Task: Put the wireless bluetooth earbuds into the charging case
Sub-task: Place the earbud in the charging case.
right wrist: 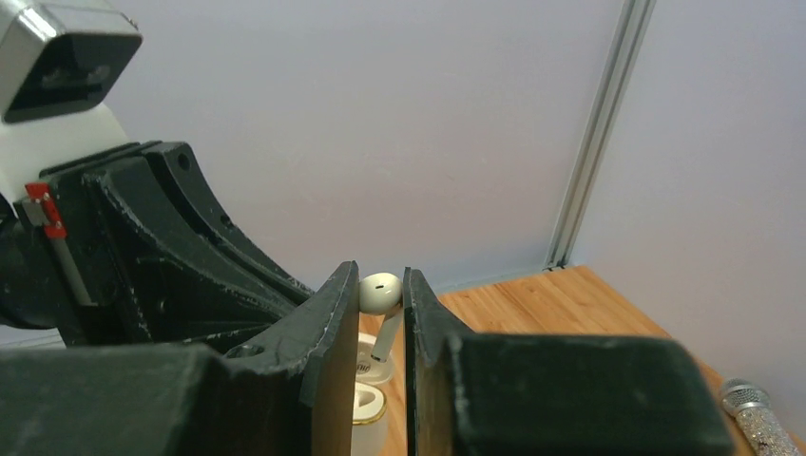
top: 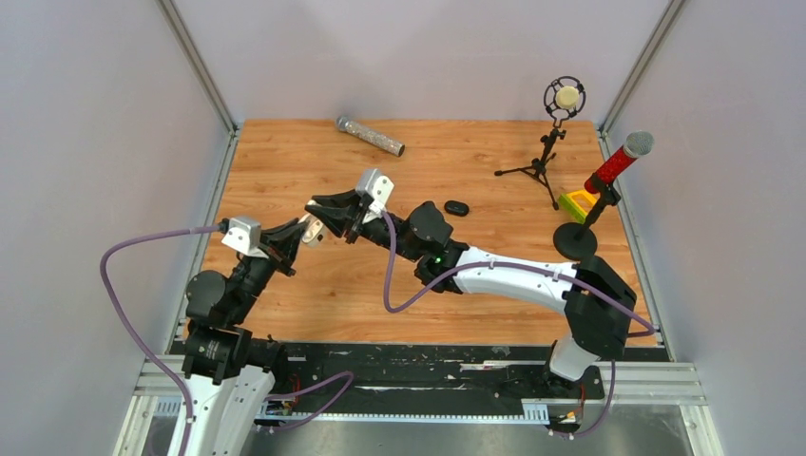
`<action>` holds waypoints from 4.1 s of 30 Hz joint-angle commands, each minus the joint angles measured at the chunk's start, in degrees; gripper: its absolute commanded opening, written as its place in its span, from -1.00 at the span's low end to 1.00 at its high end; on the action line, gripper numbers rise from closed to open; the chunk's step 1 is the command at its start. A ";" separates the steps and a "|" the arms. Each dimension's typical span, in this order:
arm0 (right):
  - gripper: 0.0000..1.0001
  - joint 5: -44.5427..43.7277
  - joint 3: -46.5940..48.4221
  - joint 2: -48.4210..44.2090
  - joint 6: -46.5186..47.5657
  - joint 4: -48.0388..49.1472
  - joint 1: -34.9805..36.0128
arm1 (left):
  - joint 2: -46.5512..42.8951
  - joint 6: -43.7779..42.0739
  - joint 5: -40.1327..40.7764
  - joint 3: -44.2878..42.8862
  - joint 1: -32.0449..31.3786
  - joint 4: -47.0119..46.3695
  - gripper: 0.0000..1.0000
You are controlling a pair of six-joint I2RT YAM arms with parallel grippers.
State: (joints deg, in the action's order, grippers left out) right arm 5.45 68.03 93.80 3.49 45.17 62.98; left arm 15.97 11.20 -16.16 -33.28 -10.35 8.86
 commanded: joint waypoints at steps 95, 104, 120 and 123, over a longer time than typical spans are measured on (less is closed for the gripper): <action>-1.00 12.50 -3.96 3.94 5.73 11.71 -3.08 | -0.53 10.14 0.66 -1.44 0.42 -3.23 -1.00; -1.00 14.28 -4.67 4.04 5.08 12.58 -3.13 | -0.67 10.36 1.10 -1.32 0.42 -3.23 -1.00; -1.00 15.37 -4.21 5.10 5.38 13.00 -3.03 | -0.71 10.11 1.23 -1.20 0.51 -3.15 -1.00; -1.00 15.62 -2.87 6.37 6.34 13.28 -3.03 | -0.71 10.24 1.23 -1.26 0.51 -3.39 -1.00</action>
State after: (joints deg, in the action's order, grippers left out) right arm 20.69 63.16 97.91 8.51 55.92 60.07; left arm 15.79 20.71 -15.35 -33.26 -10.28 7.88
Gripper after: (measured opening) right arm 0.185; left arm 0.052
